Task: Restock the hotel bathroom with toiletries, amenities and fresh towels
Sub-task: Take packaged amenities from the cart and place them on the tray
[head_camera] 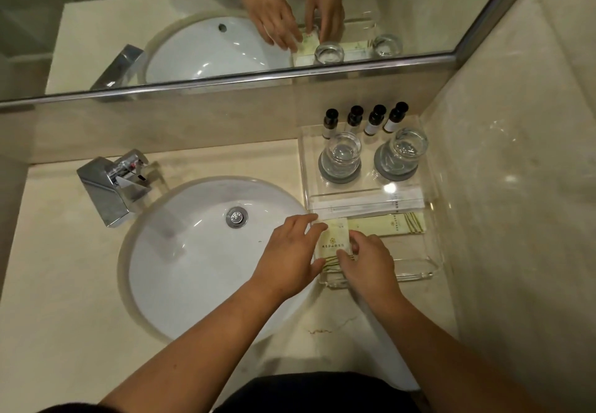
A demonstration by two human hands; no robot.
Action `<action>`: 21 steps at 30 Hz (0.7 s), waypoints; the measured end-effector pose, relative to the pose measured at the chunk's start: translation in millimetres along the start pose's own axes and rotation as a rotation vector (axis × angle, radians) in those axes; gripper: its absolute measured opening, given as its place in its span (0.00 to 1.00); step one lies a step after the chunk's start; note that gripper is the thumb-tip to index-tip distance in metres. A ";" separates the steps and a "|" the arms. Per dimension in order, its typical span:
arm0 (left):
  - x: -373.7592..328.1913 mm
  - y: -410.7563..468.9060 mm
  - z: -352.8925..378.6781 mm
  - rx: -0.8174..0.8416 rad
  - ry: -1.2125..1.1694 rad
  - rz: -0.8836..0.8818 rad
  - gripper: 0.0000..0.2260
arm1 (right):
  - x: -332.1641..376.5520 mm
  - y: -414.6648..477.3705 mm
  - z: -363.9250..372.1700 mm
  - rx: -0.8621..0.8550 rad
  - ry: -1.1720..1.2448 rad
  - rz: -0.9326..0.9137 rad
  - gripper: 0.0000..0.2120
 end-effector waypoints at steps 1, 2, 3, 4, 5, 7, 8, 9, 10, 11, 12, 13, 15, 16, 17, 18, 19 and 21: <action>-2.8 0.3 2.8 0.002 0.012 0.021 0.29 | -0.4 -0.4 0.0 -0.006 0.007 0.008 0.21; -5.4 0.6 5.7 0.003 0.025 0.041 0.29 | -1.5 -0.8 -0.4 -0.013 0.040 0.022 0.24; -7.9 1.1 8.8 0.006 0.037 0.058 0.29 | -2.5 -1.6 -1.4 -0.022 0.083 0.035 0.26; -9.9 1.9 12.0 0.009 0.048 0.070 0.29 | -3.5 -2.3 -2.3 -0.030 0.123 0.044 0.27; -11.7 2.9 15.1 0.008 0.058 0.079 0.29 | -4.4 -3.5 -3.3 -0.032 0.159 0.050 0.27; -14.4 4.8 21.0 0.001 0.078 0.094 0.30 | -5.2 -7.3 -3.8 -0.009 0.226 0.069 0.26; -15.1 6.1 23.8 -0.002 0.089 0.098 0.31 | -5.3 -9.5 -3.4 0.005 0.247 0.077 0.26; -16.0 7.1 26.4 -0.005 0.102 0.100 0.32 | -5.7 -11.3 -2.5 0.011 0.258 0.078 0.26; -16.5 8.2 28.7 -0.008 0.115 0.098 0.32 | -6.5 -12.7 -1.6 0.007 0.262 0.073 0.26; -17.1 9.0 31.1 -0.010 0.127 0.095 0.32 | -7.2 -13.9 -0.9 -0.001 0.259 0.070 0.26; -17.7 9.4 32.9 -0.011 0.134 0.092 0.32 | -7.5 -15.0 -0.9 -0.005 0.263 0.074 0.26; -18.5 9.9 34.3 -0.010 0.138 0.090 0.32 | -7.2 -15.9 -1.2 0.000 0.280 0.088 0.25; -20.1 10.3 36.7 -0.011 0.149 0.086 0.32 | -6.9 -17.3 -2.0 0.022 0.314 0.102 0.24; -21.1 10.2 37.4 -0.017 0.155 0.084 0.32 | -7.2 -17.8 -2.3 0.030 0.325 0.099 0.23; -22.0 10.1 37.9 -0.024 0.161 0.081 0.31 | -8.0 -17.7 -2.3 0.034 0.332 0.095 0.22; -22.6 10.1 38.2 -0.029 0.165 0.077 0.31 | -8.9 -17.4 -2.3 0.037 0.338 0.089 0.23; -23.4 10.0 38.6 -0.032 0.170 0.073 0.31 | -9.4 -16.8 -2.4 0.042 0.344 0.089 0.23; -24.2 10.4 39.8 -0.035 0.179 0.063 0.31 | -10.5 -16.1 -2.4 0.053 0.351 0.098 0.24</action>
Point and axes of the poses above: each hand's wrist, its own y-axis towards the middle knuckle, its own z-axis out of the palm, x = y × z, the point moved 1 cm from there along y, towards the middle knuckle, and after that the axes turned 6 degrees about y, right-handed, at the moved point
